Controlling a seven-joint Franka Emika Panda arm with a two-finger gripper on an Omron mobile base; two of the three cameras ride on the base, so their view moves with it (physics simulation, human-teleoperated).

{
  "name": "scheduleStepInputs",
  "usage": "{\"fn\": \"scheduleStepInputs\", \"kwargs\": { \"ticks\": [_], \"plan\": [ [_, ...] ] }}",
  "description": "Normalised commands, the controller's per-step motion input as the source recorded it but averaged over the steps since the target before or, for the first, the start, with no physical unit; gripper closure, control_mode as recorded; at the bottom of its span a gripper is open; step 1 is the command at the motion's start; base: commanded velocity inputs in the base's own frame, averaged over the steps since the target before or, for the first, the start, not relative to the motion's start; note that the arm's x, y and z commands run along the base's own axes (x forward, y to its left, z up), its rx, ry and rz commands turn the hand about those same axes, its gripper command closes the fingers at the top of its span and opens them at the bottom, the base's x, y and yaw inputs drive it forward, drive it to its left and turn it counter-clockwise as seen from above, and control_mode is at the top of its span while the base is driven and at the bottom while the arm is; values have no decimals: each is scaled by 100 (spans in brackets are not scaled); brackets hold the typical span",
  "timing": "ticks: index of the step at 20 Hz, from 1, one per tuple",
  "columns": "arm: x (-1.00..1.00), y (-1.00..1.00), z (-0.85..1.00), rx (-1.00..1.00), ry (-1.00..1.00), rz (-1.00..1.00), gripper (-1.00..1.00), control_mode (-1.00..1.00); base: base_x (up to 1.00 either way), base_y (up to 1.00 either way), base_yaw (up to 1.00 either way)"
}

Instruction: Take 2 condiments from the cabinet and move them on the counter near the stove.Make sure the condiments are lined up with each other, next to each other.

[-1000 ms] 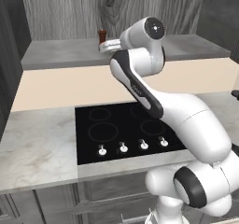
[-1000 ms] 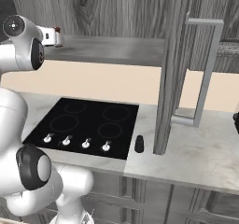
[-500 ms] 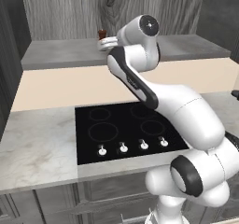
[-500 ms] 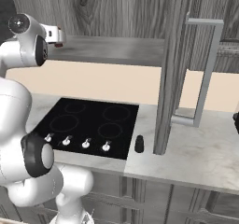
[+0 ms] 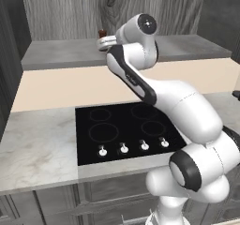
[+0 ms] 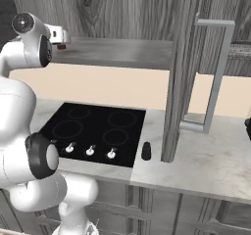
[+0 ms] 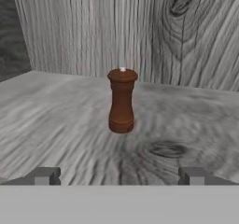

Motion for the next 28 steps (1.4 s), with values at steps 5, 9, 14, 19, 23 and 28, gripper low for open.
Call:
{"fn": "scheduleStepInputs", "kwargs": {
  "ticks": [5,9,14,19,23,28],
  "plan": [
    [13,3,0,0,1,0,-100,-100,0,0,0],
    [14,11,-6,0,2,0,-100,-100,0,0,0],
    [15,10,-1,0,1,0,-100,-100,0,0,0],
    [18,2,0,0,0,0,-100,-100,0,0,0],
    [22,3,0,0,0,0,-100,-100,0,0,0],
    [22,6,-3,0,0,0,-100,-100,0,0,0]
  ]
}}
